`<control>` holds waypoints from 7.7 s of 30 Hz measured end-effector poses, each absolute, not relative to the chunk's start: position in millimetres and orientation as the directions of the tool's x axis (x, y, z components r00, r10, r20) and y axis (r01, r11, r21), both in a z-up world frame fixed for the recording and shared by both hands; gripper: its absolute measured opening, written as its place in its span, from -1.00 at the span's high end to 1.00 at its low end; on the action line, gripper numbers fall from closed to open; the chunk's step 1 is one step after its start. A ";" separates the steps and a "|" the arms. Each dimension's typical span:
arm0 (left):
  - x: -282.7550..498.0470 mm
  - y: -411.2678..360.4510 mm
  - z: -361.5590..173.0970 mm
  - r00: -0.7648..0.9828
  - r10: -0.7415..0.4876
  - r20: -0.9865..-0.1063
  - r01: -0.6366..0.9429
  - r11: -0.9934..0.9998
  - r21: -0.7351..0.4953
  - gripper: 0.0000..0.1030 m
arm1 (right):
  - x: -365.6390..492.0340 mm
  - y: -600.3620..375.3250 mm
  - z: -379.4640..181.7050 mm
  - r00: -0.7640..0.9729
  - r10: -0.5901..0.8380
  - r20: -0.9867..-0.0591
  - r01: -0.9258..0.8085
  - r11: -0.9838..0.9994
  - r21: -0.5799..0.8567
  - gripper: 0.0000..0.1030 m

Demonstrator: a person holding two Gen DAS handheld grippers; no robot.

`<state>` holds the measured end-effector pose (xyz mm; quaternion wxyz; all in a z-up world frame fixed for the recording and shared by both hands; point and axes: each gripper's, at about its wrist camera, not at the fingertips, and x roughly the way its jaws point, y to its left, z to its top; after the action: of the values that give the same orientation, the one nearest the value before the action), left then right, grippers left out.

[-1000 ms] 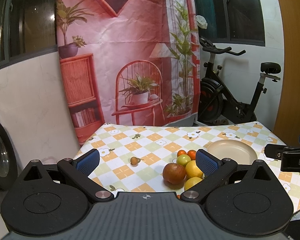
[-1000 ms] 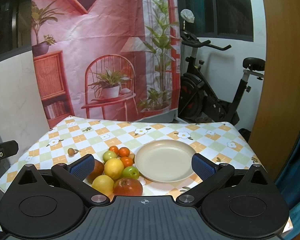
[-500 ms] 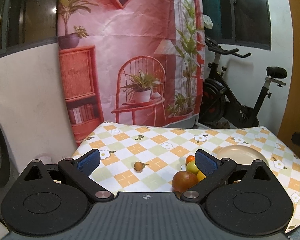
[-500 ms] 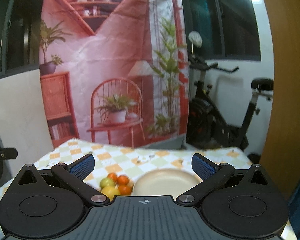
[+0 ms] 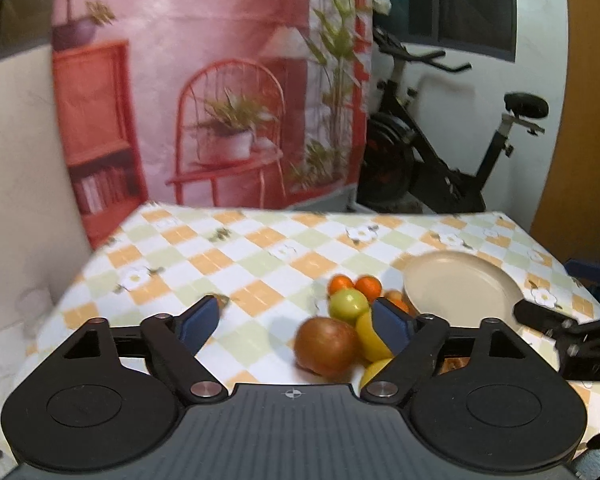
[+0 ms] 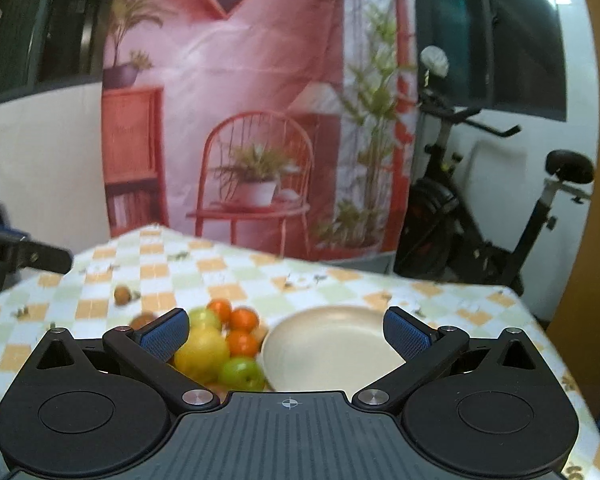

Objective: Organize fruits
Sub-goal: 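Move the left tool down onto the red apple and close its fingers, then lift the red apple with the left tool and carry it over the beige plate, then open the left tool to release the red apple onto the plate, then move the left tool to the tangerine while the right tool approaches the green apple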

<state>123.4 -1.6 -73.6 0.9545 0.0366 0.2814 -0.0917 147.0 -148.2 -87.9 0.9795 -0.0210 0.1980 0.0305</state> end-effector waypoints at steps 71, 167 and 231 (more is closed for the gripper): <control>210.8 -67.2 -160.0 0.332 -0.556 -0.762 0.467 0.799 -0.379 0.48 | 191.1 -164.1 -190.9 0.691 0.457 -0.560 -0.388 0.888 0.246 -0.15; 330.2 -114.3 -108.0 0.549 -0.470 -0.691 0.467 0.858 -0.213 0.48 | 255.4 -241.2 -150.8 0.861 0.090 -0.501 0.020 0.978 0.209 -0.26; 226.1 36.7 -107.8 0.637 -0.331 -0.696 0.237 0.943 -0.232 0.48 | 241.9 -123.0 -157.5 0.744 0.272 -0.610 -0.281 0.956 0.084 0.23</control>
<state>226.1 36.7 -107.8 0.9028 -0.0598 0.3958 -0.1574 241.9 -123.0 -157.5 0.9337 -0.0066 0.3258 0.1481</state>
